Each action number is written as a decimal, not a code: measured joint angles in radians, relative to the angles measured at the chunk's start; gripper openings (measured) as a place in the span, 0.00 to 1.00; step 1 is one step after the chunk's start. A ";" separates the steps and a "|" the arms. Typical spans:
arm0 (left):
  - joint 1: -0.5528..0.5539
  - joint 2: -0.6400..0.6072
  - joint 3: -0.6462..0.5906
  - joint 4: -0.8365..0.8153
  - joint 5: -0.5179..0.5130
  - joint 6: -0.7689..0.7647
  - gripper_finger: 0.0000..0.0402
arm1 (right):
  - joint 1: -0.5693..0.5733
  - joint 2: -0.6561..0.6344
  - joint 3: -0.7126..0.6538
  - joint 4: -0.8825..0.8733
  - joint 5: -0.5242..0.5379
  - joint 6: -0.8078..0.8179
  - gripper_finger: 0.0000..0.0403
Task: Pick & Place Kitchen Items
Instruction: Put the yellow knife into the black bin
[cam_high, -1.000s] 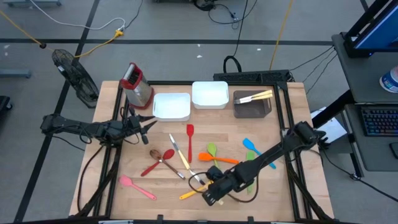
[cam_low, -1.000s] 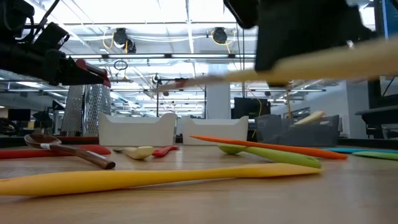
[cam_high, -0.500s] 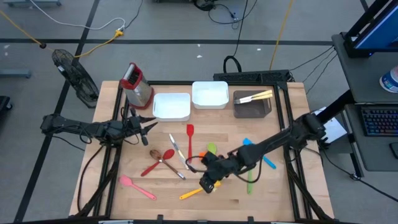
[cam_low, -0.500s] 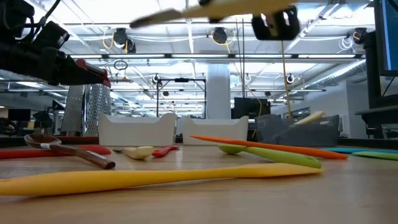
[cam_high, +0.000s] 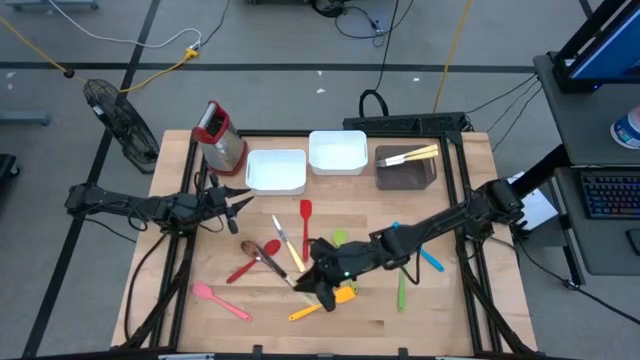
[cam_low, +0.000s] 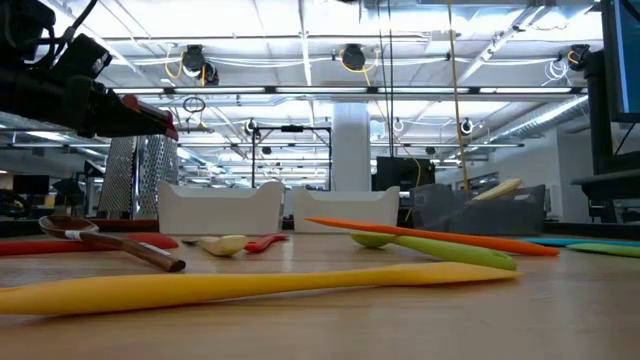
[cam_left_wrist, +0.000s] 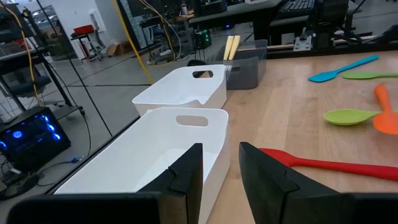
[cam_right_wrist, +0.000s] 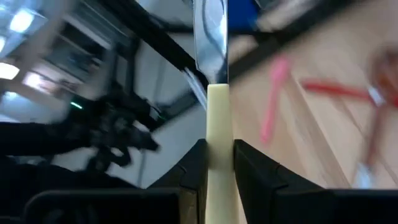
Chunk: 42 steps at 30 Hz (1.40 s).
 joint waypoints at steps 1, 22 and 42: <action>0.000 0.000 0.000 0.000 0.000 0.000 0.26 | 0.000 0.000 0.000 0.045 0.001 -0.020 0.14; 0.000 0.000 0.000 0.000 0.000 0.000 0.26 | -0.016 0.001 -0.001 0.011 0.032 -0.050 0.14; 0.000 0.000 0.000 0.000 -0.001 0.001 0.26 | -0.156 0.001 0.000 -0.578 0.055 -0.041 0.14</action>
